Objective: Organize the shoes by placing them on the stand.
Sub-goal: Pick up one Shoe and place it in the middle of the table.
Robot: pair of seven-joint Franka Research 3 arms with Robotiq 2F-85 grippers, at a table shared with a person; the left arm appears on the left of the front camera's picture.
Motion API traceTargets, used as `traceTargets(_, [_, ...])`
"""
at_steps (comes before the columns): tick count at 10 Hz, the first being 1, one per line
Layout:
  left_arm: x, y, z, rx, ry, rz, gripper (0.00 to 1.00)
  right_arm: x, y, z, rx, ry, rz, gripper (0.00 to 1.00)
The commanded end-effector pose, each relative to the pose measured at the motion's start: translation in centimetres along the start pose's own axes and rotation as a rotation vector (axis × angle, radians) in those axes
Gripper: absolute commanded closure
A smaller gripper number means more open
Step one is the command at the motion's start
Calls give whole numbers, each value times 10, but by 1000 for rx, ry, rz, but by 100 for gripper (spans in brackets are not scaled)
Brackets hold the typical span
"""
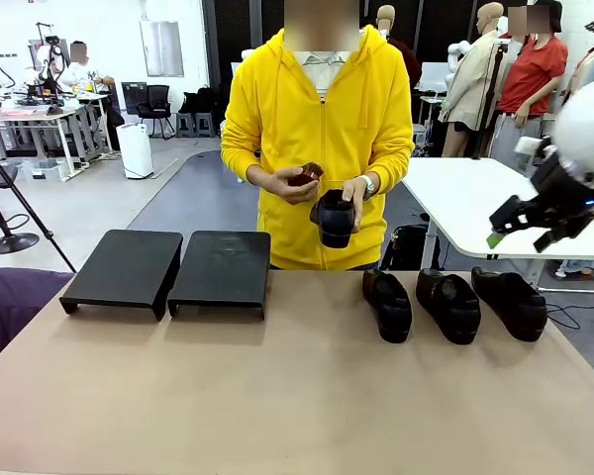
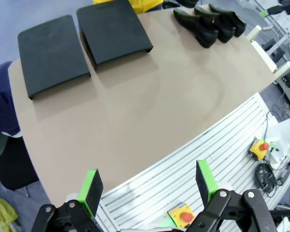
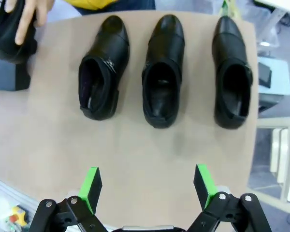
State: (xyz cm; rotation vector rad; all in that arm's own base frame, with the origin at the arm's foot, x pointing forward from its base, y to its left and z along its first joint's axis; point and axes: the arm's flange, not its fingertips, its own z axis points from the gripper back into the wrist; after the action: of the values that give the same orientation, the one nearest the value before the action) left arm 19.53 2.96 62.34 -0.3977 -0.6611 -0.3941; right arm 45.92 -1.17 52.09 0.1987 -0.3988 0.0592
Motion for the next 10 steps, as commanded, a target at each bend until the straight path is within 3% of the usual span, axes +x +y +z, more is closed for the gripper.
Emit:
traceTargets(1, [0,1,1,-11,-1,-7,0,-9,-14,22,11,-1,2,0])
traceTargets(3, [0,1,1,-11,-1,-7,0,-9,-14,22,11,-1,2,0])
traceTargets(4, [0,1,1,-11,-1,-7,0,-1,-4,2,0,4,-5,0])
traceTargets(7, [0,1,1,-11,-1,-7,0,42,-20,-80,21,71,-91,0])
traceTargets(10, [0,1,1,-11,-1,-7,0,46,-28,-140,-26,61,-165,0])
